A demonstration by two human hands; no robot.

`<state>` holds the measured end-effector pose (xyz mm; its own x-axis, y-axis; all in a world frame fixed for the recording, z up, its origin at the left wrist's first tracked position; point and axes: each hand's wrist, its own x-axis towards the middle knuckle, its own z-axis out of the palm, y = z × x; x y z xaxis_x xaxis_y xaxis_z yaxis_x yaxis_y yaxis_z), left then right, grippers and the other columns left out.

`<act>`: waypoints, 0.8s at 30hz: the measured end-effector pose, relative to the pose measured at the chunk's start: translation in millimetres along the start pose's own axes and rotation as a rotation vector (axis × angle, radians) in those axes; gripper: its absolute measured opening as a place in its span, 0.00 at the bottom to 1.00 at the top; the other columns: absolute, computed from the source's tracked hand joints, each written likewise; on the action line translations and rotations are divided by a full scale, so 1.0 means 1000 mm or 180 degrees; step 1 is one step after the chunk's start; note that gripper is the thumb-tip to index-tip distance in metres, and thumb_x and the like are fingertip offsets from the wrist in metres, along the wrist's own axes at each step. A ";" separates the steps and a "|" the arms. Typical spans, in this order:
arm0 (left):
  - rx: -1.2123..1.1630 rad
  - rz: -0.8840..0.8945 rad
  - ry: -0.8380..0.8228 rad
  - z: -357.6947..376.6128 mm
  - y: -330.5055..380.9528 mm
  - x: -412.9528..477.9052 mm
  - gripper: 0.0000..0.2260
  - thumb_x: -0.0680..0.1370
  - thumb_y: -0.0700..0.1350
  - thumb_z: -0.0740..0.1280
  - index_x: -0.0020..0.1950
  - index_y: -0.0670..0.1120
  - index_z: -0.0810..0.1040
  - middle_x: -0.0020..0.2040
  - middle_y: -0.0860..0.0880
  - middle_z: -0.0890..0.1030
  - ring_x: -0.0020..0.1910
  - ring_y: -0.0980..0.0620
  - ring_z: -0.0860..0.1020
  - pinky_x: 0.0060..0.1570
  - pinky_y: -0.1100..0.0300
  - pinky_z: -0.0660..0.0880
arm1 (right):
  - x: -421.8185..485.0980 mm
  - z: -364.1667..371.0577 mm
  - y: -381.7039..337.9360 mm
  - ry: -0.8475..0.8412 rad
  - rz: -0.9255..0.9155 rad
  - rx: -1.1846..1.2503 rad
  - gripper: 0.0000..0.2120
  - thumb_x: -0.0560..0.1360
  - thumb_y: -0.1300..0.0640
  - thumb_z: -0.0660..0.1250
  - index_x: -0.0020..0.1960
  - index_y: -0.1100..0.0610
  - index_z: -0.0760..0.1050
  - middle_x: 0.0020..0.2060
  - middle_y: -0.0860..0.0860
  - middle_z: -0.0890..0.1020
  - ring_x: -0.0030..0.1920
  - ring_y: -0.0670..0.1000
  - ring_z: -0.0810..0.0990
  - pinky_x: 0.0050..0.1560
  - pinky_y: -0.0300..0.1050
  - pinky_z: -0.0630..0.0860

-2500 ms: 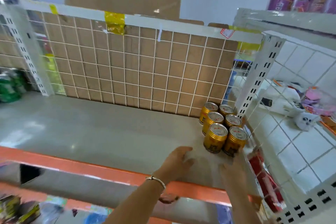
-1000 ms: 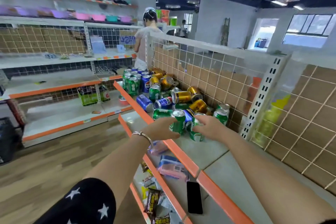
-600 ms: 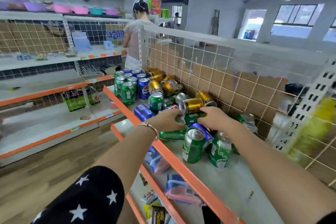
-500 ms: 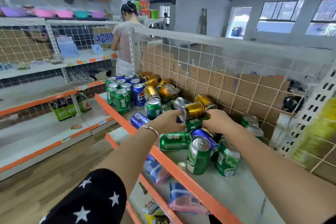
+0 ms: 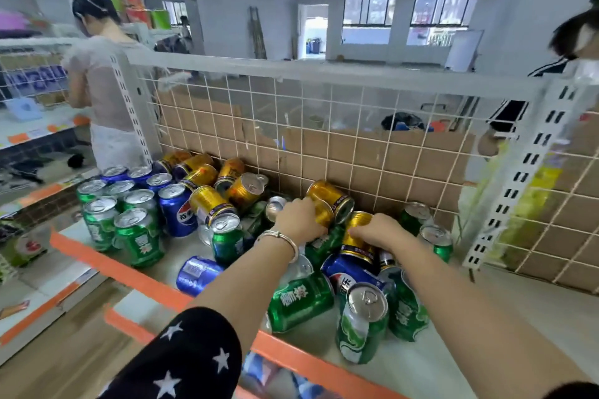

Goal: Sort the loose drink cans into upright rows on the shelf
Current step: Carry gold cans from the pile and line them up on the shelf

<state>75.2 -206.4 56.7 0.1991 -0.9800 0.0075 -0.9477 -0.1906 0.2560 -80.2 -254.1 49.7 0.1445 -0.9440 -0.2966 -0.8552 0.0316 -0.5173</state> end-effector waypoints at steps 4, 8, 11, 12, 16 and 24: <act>0.0178 0.0128 -0.0233 -0.007 -0.002 0.008 0.21 0.72 0.50 0.71 0.59 0.39 0.73 0.58 0.41 0.79 0.57 0.42 0.77 0.52 0.55 0.73 | 0.007 0.008 -0.006 0.0103 0.0209 -0.0461 0.42 0.68 0.38 0.71 0.71 0.62 0.63 0.66 0.58 0.71 0.66 0.58 0.70 0.65 0.49 0.71; -0.0400 -0.0150 -0.0760 -0.020 -0.016 0.018 0.26 0.71 0.56 0.70 0.61 0.40 0.74 0.55 0.44 0.78 0.52 0.46 0.75 0.48 0.56 0.70 | 0.016 0.011 -0.003 0.0022 0.0477 -0.0070 0.44 0.62 0.40 0.75 0.70 0.61 0.65 0.64 0.59 0.71 0.64 0.58 0.71 0.63 0.52 0.73; -0.0828 -0.0298 -0.0786 -0.012 -0.020 0.022 0.29 0.70 0.55 0.70 0.66 0.41 0.70 0.57 0.44 0.76 0.52 0.47 0.74 0.47 0.58 0.69 | 0.018 0.013 -0.003 0.0040 0.0619 0.0402 0.48 0.58 0.44 0.79 0.70 0.61 0.63 0.64 0.59 0.70 0.62 0.59 0.72 0.60 0.55 0.75; -0.0907 -0.0316 -0.0762 -0.009 -0.020 0.022 0.30 0.71 0.55 0.70 0.67 0.41 0.69 0.58 0.44 0.76 0.55 0.46 0.74 0.48 0.59 0.68 | 0.018 0.014 -0.005 0.0089 0.0639 0.0551 0.49 0.58 0.46 0.79 0.71 0.61 0.60 0.65 0.60 0.68 0.62 0.60 0.71 0.60 0.55 0.75; -0.1843 -0.0645 -0.0885 -0.001 -0.023 0.025 0.36 0.68 0.59 0.70 0.68 0.39 0.67 0.55 0.46 0.75 0.58 0.45 0.75 0.53 0.57 0.71 | 0.018 0.017 -0.010 0.0154 0.0500 0.1140 0.45 0.60 0.57 0.79 0.70 0.61 0.58 0.64 0.60 0.68 0.60 0.61 0.73 0.55 0.53 0.77; -0.4543 -0.0776 -0.1138 0.006 -0.013 0.018 0.20 0.74 0.47 0.68 0.62 0.39 0.72 0.46 0.42 0.82 0.41 0.45 0.81 0.40 0.54 0.78 | -0.001 0.002 -0.001 0.0079 -0.0365 0.2990 0.20 0.65 0.65 0.73 0.56 0.61 0.76 0.48 0.59 0.82 0.48 0.59 0.82 0.42 0.48 0.78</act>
<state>89.4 -222.1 47.8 0.0422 -0.9354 -0.3509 0.1782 -0.3386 0.9239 -78.1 -252.0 48.9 0.1830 -0.9641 -0.1924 -0.0841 0.1796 -0.9801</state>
